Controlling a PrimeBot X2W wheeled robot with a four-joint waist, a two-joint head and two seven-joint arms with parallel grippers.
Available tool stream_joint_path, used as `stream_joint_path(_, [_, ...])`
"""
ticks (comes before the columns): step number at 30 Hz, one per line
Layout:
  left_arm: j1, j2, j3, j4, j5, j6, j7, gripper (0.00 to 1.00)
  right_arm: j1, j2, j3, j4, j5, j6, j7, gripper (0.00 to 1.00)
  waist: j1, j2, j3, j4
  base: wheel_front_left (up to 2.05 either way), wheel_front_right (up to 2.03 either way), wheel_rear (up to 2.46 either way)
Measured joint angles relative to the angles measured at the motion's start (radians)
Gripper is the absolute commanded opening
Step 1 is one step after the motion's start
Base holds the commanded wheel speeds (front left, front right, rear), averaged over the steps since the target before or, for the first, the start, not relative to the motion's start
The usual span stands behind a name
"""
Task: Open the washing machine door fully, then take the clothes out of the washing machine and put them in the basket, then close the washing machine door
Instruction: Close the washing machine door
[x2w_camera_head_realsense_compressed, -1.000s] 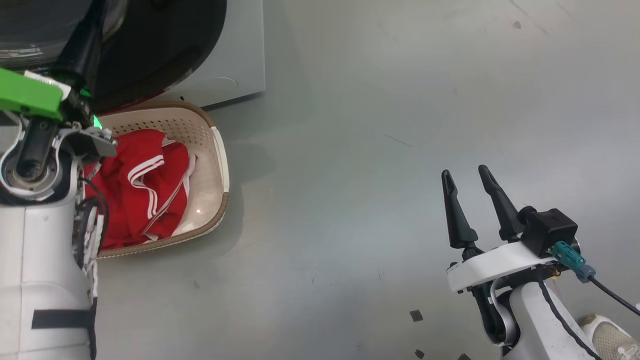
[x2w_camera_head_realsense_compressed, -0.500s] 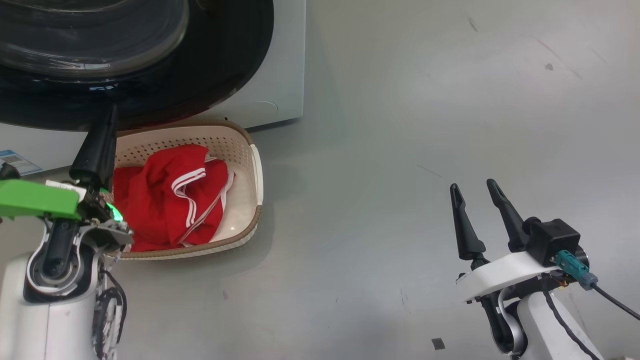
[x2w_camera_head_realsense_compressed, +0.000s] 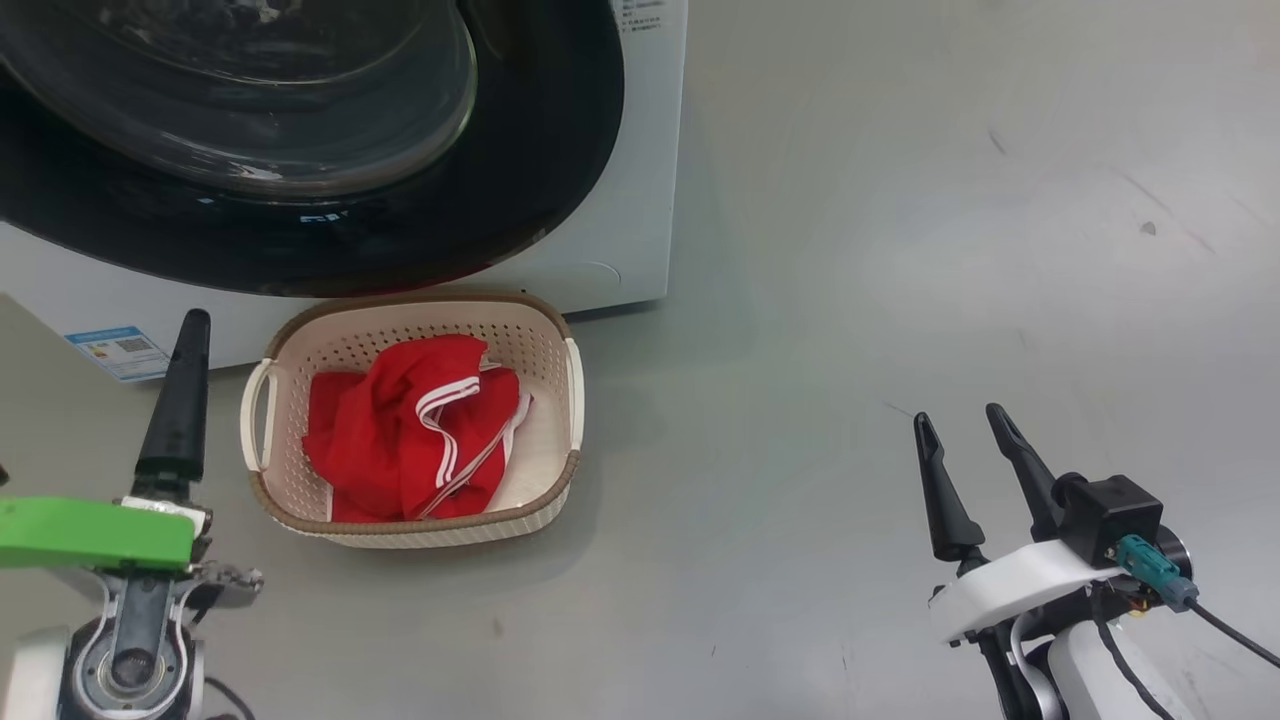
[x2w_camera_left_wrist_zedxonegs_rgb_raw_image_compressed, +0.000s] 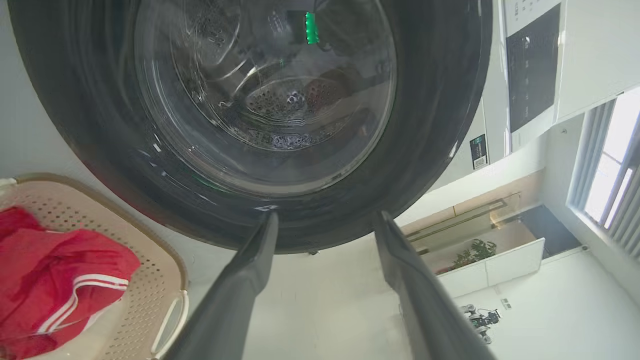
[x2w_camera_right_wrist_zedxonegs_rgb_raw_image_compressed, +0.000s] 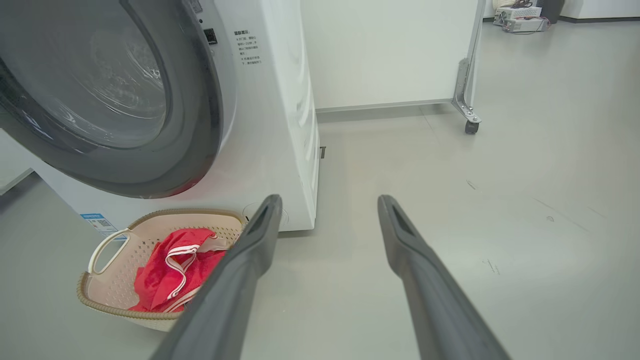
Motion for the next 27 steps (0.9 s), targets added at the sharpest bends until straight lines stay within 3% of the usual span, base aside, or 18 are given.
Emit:
stream_joint_path(8, [0.084,0.153,-0.125,-0.064,0.424,-0.001,-0.139,1.0,0.032,-0.008,-0.002,0.0,0.0,-0.008,0.0,1.0,0.0,0.0,-0.052,0.033,0.0,0.0,0.0])
stream_joint_path(14, [0.168,0.219,-0.162,-0.047,0.709,0.0,-0.249,1.0,0.048,-0.009,0.0,-0.004,0.0,-0.009,0.005,1.0,0.0,0.0,-0.076,0.049,0.0,0.0,0.0])
stream_joint_path(20, [0.207,0.212,-0.2,-0.039,0.86,0.089,-0.315,1.0,0.049,-0.012,0.002,-0.013,0.0,-0.013,0.005,1.0,0.0,0.0,-0.092,0.052,0.0,0.0,0.0])
stream_joint_path(27, [0.263,0.169,-0.221,-0.012,0.892,0.17,-0.333,1.0,0.07,-0.018,0.007,-0.023,-0.01,-0.026,0.006,1.0,0.0,0.0,-0.105,0.054,0.0,0.0,0.0])
